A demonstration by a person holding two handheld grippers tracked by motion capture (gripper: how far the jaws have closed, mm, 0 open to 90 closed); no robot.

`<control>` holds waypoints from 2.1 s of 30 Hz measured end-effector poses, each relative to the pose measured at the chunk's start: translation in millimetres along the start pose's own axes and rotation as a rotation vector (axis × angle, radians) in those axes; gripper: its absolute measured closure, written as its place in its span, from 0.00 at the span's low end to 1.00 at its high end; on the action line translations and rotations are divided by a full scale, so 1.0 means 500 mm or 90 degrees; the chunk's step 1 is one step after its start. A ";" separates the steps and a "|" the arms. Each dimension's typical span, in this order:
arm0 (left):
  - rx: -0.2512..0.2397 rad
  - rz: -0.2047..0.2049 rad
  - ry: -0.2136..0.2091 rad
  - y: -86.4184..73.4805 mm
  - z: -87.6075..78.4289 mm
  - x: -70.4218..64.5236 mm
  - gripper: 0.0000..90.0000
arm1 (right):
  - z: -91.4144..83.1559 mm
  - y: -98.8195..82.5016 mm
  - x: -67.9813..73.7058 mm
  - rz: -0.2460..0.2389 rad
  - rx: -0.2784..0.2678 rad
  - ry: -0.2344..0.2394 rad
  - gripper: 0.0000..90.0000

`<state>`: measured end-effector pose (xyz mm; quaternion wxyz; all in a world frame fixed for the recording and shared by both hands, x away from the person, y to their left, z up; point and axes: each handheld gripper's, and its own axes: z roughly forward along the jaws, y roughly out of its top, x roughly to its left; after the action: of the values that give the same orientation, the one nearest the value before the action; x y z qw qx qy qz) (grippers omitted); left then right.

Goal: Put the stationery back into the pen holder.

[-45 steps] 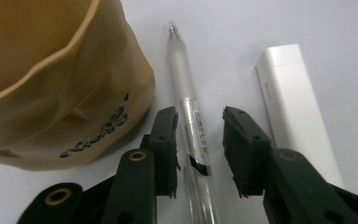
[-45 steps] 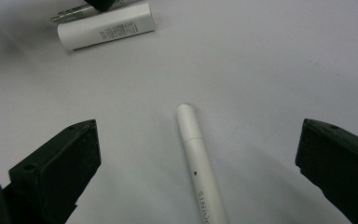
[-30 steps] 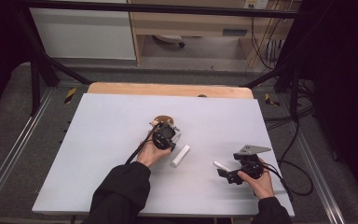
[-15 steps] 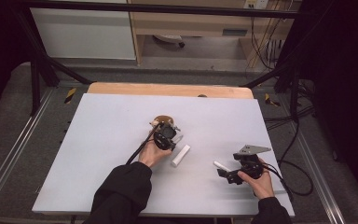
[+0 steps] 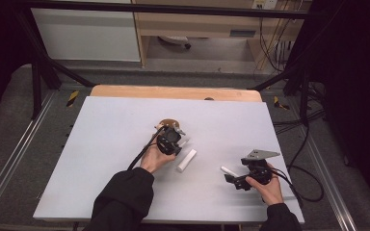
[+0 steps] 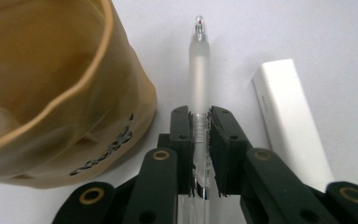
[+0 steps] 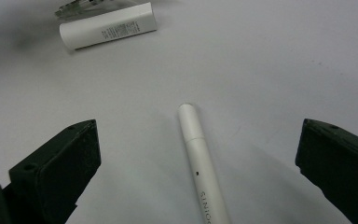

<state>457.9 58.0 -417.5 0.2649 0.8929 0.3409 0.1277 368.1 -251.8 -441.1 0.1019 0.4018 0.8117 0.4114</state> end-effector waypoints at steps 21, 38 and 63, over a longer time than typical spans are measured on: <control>-0.056 -0.004 -0.009 -0.007 -0.070 0.010 0.88 | 0.001 0.000 0.001 0.000 -0.001 -0.001 0.01; -0.165 -0.023 -0.007 -0.009 -0.176 0.033 0.88 | 0.002 -0.001 0.001 -0.006 0.002 -0.002 0.01; -0.268 -0.058 0.016 0.078 -0.211 0.060 0.88 | 0.001 -0.001 0.001 -0.006 0.003 -0.003 0.01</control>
<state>457.7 94.8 -306.9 0.4467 0.8000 0.3501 0.1947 367.7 -251.4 -441.8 0.1052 0.3992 0.8142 0.4082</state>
